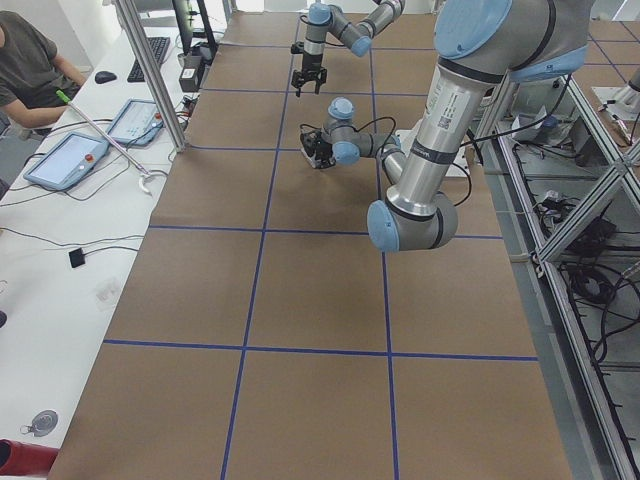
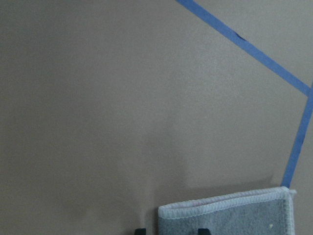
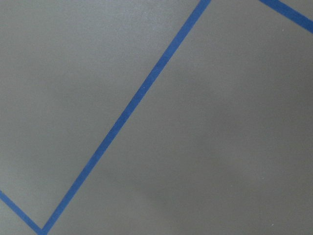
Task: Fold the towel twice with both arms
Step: 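Push the strip's near end with the left gripper to straighten it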
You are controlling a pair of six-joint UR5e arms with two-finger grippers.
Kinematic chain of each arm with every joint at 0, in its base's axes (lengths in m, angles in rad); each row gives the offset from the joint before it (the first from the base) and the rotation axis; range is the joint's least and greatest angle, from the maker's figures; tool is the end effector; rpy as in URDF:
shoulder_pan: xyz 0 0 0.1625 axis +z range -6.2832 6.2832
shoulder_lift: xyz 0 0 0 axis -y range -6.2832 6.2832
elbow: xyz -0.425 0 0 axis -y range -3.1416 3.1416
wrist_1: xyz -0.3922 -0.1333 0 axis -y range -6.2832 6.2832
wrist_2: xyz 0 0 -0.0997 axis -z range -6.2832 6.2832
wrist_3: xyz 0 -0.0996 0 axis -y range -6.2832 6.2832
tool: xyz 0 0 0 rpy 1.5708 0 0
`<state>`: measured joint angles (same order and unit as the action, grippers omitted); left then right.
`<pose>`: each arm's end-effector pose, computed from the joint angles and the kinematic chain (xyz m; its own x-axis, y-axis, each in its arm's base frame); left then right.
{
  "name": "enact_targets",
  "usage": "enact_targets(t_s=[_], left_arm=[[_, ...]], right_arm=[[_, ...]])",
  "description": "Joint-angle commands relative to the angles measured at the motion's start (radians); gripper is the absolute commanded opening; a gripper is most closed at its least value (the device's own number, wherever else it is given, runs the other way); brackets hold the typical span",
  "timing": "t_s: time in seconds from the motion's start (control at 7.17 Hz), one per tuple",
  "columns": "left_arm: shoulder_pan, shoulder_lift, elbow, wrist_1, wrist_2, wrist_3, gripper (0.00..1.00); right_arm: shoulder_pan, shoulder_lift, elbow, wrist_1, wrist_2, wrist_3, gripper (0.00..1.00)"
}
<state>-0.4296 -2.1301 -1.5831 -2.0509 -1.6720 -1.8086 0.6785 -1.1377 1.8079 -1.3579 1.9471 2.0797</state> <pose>0.5767 -0.3998 0.2732 0.3595 -0.4225 -0.8320 0.4315 0.8659 -0.2532 -0.4225 -0.4648 0.2864 0.2549 0.7875 0.5611 -0.5575 0.5938 -0.5802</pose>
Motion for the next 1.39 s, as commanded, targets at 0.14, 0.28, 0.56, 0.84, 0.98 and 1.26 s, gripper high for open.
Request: enact_targets(t_s=[0.14,0.28,0.56,0.84,0.98,1.26], left_arm=[[0.0,-0.001,0.005,-0.002,0.0,0.0,0.16],[0.0,-0.001,0.005,-0.002,0.0,0.0,0.0],[-0.007,-0.002,0.0,-0.002,0.0,0.0,0.0],[-0.024,-0.01,0.0,-0.006,0.003,0.058,0.0],[-0.031,-0.016,0.0,-0.012,0.026,0.105,0.0],[-0.06,-0.054,0.026,-0.015,0.029,0.129,0.0]], right_arm=[[0.0,-0.008,0.001,0.002,0.012,0.0,1.0],[0.0,-0.013,0.001,0.002,0.012,-0.001,1.0],[0.001,-0.014,0.001,0.002,0.012,-0.001,1.0],[0.001,-0.014,-0.001,0.002,0.012,-0.003,1.0],[0.001,-0.016,-0.001,0.002,0.012,-0.003,1.0],[0.001,-0.02,-0.001,0.002,0.012,-0.004,1.0]])
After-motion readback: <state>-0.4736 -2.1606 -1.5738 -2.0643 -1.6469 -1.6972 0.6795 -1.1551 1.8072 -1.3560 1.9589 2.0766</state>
